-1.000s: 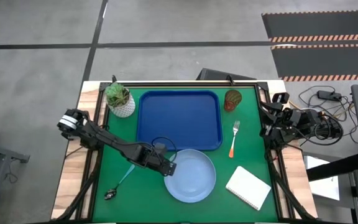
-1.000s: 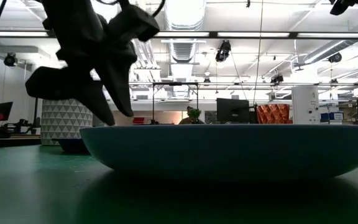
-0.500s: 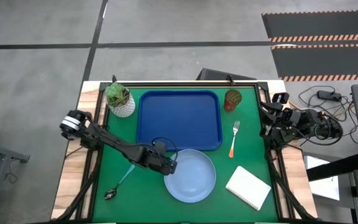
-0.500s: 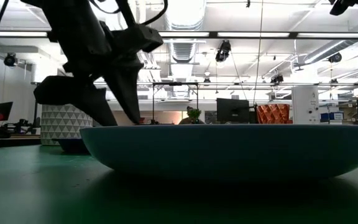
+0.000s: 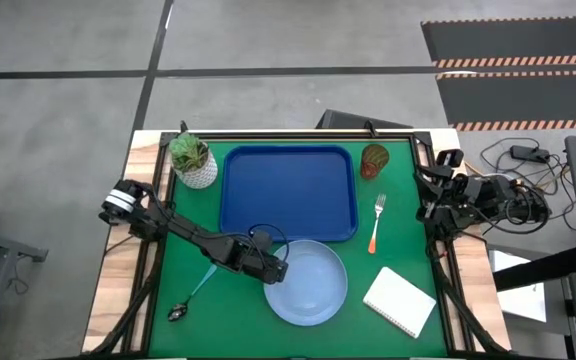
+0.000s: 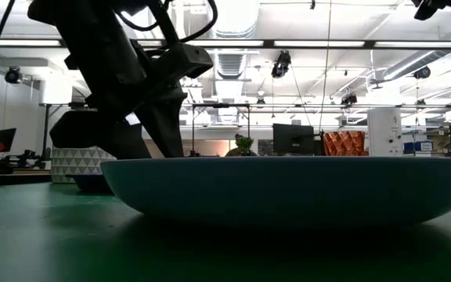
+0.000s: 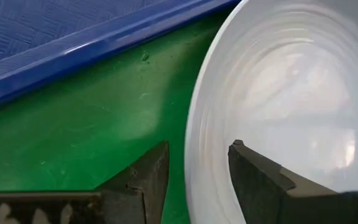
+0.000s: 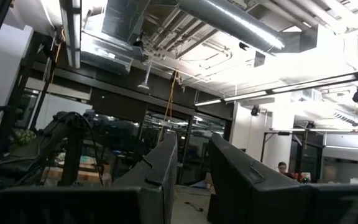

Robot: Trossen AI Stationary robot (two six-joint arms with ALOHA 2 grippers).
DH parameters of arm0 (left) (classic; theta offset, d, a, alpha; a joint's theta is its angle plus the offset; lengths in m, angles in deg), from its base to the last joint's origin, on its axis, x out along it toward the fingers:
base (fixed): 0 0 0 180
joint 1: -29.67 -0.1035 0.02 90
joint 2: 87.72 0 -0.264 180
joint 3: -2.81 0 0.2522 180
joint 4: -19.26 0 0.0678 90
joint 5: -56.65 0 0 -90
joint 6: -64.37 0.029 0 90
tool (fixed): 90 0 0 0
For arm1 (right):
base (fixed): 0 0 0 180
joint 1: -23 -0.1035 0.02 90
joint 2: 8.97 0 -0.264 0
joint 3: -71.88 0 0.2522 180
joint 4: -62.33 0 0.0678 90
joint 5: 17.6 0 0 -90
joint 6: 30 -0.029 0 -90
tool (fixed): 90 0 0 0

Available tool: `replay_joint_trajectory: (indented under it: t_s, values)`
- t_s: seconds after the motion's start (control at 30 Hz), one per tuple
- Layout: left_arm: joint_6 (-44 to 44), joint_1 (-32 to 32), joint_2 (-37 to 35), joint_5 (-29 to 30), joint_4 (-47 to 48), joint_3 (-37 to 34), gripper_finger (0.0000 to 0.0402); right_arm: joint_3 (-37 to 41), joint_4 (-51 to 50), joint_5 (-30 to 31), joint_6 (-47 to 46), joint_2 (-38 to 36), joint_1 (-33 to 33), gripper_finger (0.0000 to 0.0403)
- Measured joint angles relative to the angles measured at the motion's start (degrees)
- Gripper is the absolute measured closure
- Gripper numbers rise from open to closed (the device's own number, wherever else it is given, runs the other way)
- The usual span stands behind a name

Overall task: Pick and place plate/cup/fork/spoon on tray
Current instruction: Put the light blue plate on the top of the blue serving tray

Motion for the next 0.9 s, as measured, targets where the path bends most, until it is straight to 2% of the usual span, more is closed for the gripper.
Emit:
replay_joint_trajectory:
  t_s: [0.33,0.47,0.67,0.9]
  values:
    - [0.0,0.1,0.0,0.0,0.1,-1.1,0.0262,0.0,0.2,0.0,0.1,0.0,0.0,0.0321]
    - [0.0,0.0,0.0,0.0,0.1,-1.2,0.0297,0.0,0.3,0.0,0.1,0.0,0.0,0.0321]
    - [0.0,0.0,-0.2,-1.2,0.1,-1.2,0.0385,0.0,0.4,0.0,0.1,0.0,0.0,0.0321]
    - [1.1,0.0,-3.6,-1.2,0.2,-1.3,0.04,0.0,0.3,0.0,0.1,0.0,0.0,0.0321]
